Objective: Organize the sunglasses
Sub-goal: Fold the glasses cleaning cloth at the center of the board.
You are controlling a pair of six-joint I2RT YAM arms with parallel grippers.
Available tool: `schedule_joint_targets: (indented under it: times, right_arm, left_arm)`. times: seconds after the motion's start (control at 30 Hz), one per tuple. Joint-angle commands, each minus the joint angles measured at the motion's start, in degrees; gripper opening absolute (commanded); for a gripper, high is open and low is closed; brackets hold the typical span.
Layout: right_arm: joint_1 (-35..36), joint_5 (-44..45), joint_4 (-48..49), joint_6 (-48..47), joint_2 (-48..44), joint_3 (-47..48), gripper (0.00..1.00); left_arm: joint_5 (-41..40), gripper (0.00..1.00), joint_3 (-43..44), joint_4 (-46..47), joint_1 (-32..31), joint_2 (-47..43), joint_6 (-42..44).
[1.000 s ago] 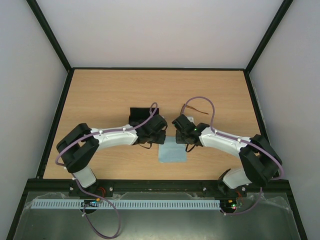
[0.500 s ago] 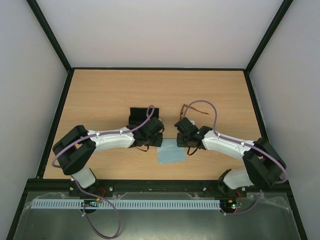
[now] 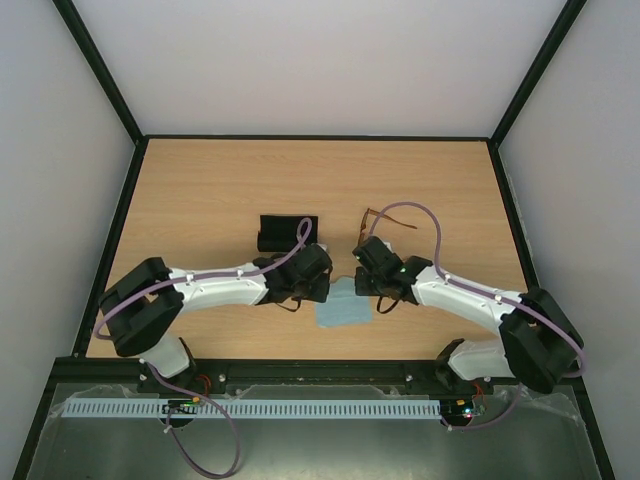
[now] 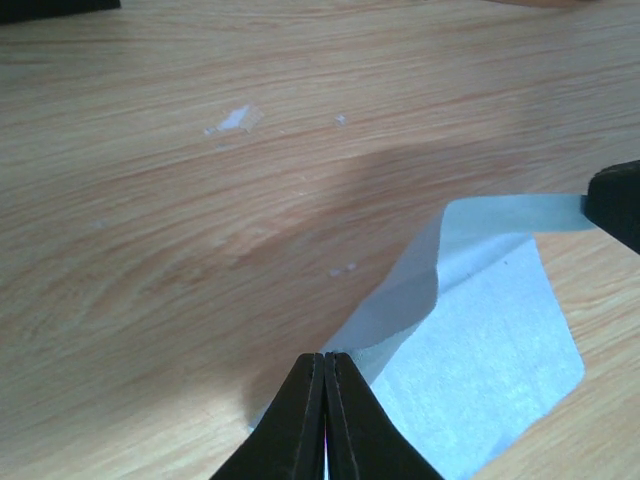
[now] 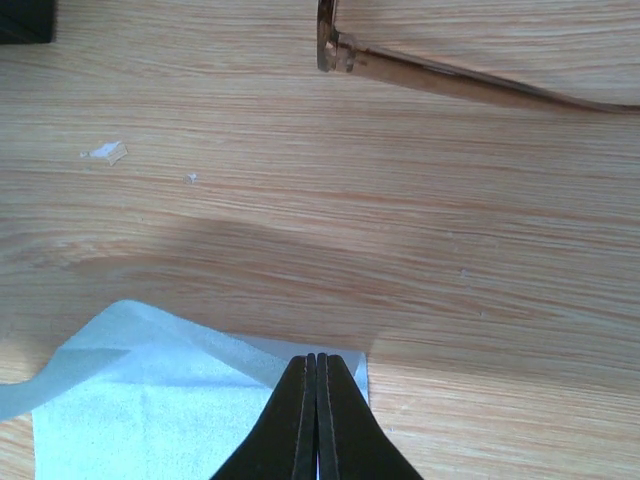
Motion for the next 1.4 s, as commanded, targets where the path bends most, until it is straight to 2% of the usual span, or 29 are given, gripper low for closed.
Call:
schedule_joint_targets:
  times: [0.0, 0.47, 1.37]
  right_arm:
    - [0.7, -0.3, -3.4, 1.0, -1.8, -1.9, 0.01]
    - [2.6, -2.0, -5.4, 3.4, -6.6, -4.4, 0.01]
    - [6.6, -1.6, -6.9, 7.5, -8.4, -9.0, 0.01]
  left_arm:
    - [-2.1, 0.02, -1.3, -1.0, -1.8, -2.3, -2.0]
    - [-3.2, 0.02, -5.0, 0.6, -6.0, -3.8, -6.4]
    - [-4.2, 0.02, -7.2, 1.2, -10.6, -3.6, -9.6]
